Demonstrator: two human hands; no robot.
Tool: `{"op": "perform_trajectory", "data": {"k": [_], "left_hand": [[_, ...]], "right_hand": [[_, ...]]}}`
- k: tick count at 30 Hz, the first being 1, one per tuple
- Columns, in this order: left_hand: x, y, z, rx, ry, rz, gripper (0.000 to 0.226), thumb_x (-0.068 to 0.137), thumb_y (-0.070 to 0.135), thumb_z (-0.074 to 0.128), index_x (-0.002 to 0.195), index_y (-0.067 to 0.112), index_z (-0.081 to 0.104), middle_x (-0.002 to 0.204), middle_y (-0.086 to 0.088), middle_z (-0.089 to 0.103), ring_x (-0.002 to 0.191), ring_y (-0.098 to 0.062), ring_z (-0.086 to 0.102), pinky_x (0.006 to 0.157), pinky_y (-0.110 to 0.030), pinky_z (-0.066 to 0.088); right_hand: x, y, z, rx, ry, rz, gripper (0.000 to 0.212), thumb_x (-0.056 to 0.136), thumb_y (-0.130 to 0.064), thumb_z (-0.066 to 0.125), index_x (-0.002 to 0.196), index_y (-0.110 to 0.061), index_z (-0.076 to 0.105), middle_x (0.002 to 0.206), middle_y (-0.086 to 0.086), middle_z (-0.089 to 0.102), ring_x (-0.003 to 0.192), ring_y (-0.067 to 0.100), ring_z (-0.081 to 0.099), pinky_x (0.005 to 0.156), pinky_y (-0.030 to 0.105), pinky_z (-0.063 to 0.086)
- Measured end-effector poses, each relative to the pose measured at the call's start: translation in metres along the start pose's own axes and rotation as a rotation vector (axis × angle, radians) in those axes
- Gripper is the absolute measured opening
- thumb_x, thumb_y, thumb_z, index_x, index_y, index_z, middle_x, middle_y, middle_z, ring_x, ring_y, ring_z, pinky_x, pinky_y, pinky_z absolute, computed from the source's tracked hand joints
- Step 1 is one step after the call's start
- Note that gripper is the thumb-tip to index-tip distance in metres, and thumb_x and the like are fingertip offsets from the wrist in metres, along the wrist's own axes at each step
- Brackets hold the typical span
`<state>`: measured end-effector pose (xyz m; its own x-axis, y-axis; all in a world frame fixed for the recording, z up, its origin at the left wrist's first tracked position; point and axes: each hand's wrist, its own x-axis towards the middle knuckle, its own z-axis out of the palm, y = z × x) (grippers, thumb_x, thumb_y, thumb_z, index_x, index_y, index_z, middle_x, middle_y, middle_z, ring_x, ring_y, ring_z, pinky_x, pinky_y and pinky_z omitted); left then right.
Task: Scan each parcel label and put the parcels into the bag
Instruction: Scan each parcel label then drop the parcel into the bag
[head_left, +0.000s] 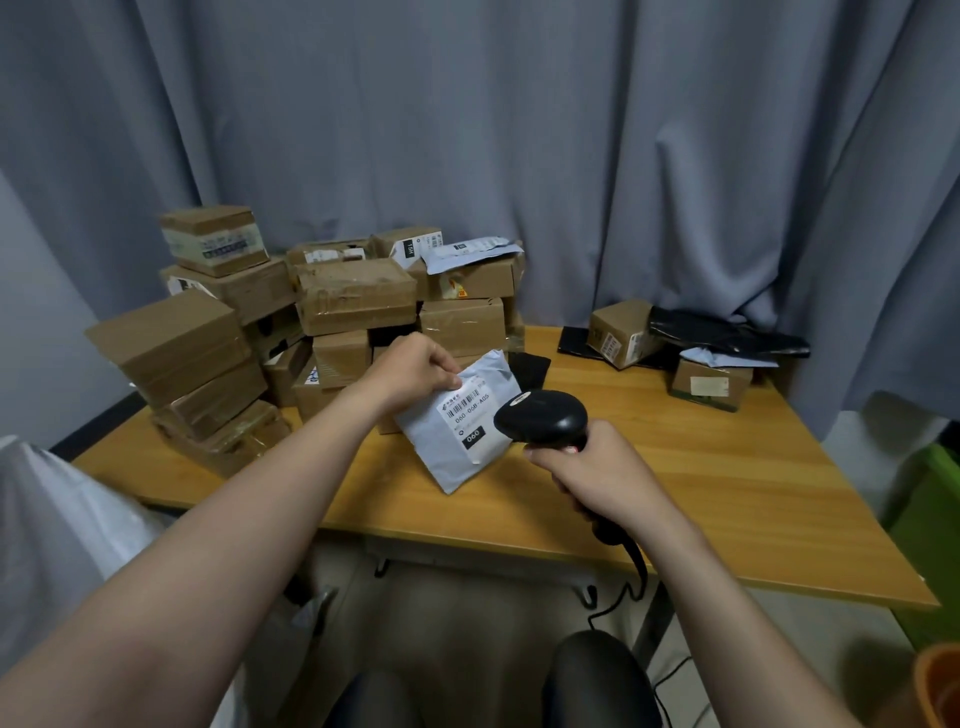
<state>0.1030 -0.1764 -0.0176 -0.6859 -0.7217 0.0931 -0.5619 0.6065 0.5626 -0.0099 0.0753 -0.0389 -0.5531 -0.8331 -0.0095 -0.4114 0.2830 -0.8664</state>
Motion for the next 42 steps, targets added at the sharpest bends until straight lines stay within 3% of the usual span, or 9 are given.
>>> {"op": "perform_trajectory", "data": {"k": [3,7,19,22,27,31,35,38,42], "left_hand": [[-0.002,-0.004,-0.006,0.033,0.013,-0.003,0.001,0.088,0.024,0.082,0.089,0.024,0.083,0.093,0.009,0.076,0.092,-0.007,0.066,0.077,-0.027,0.046],[-0.006,-0.007,-0.013,0.032,0.021,-0.012,0.007,0.090,0.021,0.080,0.095,0.019,0.084,0.093,0.007,0.076,0.087,-0.004,0.065,0.066,-0.022,0.044],[-0.023,-0.009,-0.025,0.002,0.012,-0.053,0.007,0.091,0.020,0.079,0.095,0.022,0.084,0.090,0.010,0.076,0.085,-0.004,0.066,0.066,-0.026,0.048],[-0.039,-0.012,-0.028,-0.019,0.045,-0.074,0.008,0.091,0.020,0.079,0.097,0.021,0.083,0.089,0.010,0.075,0.083,-0.003,0.065,0.064,-0.024,0.047],[-0.080,-0.027,-0.040,-0.016,0.149,-0.127,0.006,0.088,0.021,0.081,0.093,0.023,0.083,0.077,0.014,0.069,0.075,-0.003,0.063,0.067,-0.026,0.044],[-0.125,-0.042,-0.056,0.021,0.216,-0.187,0.004,0.088,0.023,0.081,0.091,0.025,0.083,0.075,0.014,0.069,0.083,-0.010,0.066,0.075,-0.029,0.045],[-0.173,-0.068,-0.073,0.036,0.307,-0.256,0.003,0.086,0.027,0.083,0.089,0.027,0.083,0.066,0.021,0.062,0.084,-0.012,0.065,0.075,-0.029,0.042],[-0.212,-0.091,-0.083,0.005,0.353,-0.349,0.003,0.085,0.027,0.084,0.087,0.028,0.082,0.072,0.017,0.068,0.078,-0.014,0.066,0.071,-0.028,0.044],[-0.262,-0.127,-0.097,0.007,0.400,-0.459,0.017,0.084,0.026,0.083,0.070,0.032,0.074,0.071,0.017,0.069,0.082,-0.019,0.072,0.075,-0.031,0.053]], "right_hand": [[-0.006,-0.006,0.001,-0.021,-0.019,-0.015,0.033,0.091,-0.031,0.076,0.064,-0.020,0.061,0.049,-0.001,0.056,0.043,0.019,0.055,0.046,0.031,0.044],[-0.010,-0.013,0.002,-0.012,-0.053,-0.019,0.030,0.093,-0.030,0.075,0.067,-0.022,0.063,0.052,0.001,0.056,0.045,0.021,0.055,0.045,0.031,0.044],[-0.008,-0.017,0.009,-0.007,-0.047,-0.040,0.024,0.093,-0.029,0.075,0.072,-0.023,0.065,0.050,-0.004,0.057,0.044,0.017,0.054,0.046,0.031,0.045],[-0.007,-0.017,0.016,0.016,-0.033,-0.053,0.015,0.093,-0.028,0.075,0.081,-0.024,0.068,0.050,-0.006,0.058,0.044,0.014,0.054,0.047,0.030,0.045],[-0.003,-0.018,0.043,0.037,-0.012,-0.090,0.010,0.093,-0.029,0.073,0.086,-0.030,0.065,0.064,-0.011,0.059,0.058,0.013,0.057,0.061,0.032,0.046],[-0.006,-0.024,0.072,0.074,-0.073,-0.107,0.015,0.092,-0.026,0.072,0.087,-0.035,0.061,0.070,-0.013,0.057,0.065,0.011,0.054,0.068,0.033,0.044],[-0.011,-0.033,0.102,0.077,-0.117,-0.114,0.013,0.091,-0.027,0.071,0.089,-0.032,0.059,0.071,-0.010,0.056,0.066,0.016,0.055,0.068,0.034,0.044],[-0.016,-0.042,0.126,0.045,-0.149,-0.119,0.017,0.092,-0.029,0.071,0.084,-0.032,0.057,0.073,-0.006,0.058,0.069,0.020,0.058,0.068,0.034,0.045],[-0.030,-0.056,0.159,0.012,-0.228,-0.148,0.025,0.094,-0.025,0.071,0.078,-0.031,0.053,0.072,-0.003,0.057,0.071,0.021,0.057,0.065,0.033,0.042]]}}
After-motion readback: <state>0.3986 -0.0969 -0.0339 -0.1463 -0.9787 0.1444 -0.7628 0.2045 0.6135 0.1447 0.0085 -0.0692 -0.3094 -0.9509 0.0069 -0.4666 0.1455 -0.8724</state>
